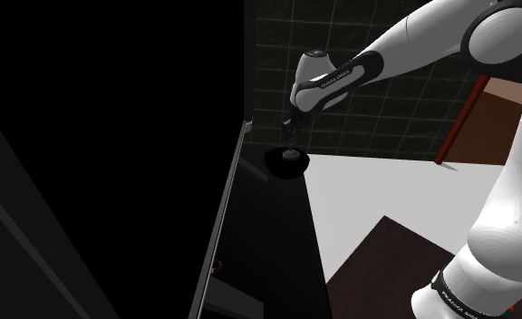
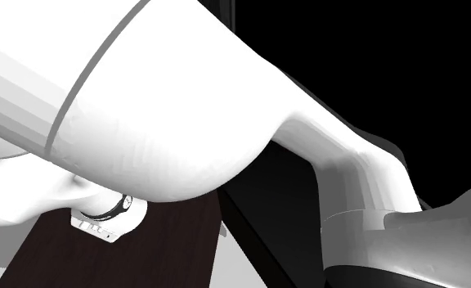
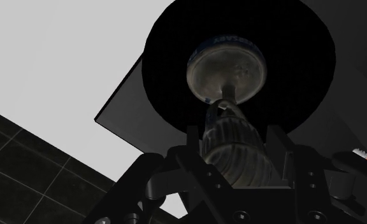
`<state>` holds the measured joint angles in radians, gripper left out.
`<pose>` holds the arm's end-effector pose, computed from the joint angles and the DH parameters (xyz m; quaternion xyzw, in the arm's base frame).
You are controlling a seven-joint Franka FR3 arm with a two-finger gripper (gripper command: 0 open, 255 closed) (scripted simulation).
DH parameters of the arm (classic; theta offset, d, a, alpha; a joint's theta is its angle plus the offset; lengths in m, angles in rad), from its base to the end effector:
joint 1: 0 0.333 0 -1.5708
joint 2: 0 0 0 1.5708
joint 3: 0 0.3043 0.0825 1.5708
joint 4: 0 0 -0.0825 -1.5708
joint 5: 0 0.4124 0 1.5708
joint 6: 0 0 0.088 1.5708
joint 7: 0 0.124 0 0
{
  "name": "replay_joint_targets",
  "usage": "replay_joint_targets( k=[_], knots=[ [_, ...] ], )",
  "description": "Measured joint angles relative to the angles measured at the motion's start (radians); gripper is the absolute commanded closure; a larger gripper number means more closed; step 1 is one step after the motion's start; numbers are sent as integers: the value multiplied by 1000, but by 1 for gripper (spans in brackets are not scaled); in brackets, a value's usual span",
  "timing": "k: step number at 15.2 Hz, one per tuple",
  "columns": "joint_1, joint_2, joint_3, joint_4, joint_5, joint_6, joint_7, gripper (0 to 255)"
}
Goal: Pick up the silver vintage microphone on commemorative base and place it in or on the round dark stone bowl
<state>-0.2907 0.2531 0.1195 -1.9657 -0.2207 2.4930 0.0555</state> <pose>0.6429 -0.1146 0.3295 0.9877 -0.0381 0.1338 0.0714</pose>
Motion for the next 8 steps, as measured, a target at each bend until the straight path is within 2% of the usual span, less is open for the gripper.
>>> replay_joint_targets(
  k=[2,3,8],
  knots=[
    [0,-1,0,-1,0,1,-1,255],
    [0,-1,0,-2,0,1,0,0],
    [0,0,0,-3,0,0,0,0]
  ],
)
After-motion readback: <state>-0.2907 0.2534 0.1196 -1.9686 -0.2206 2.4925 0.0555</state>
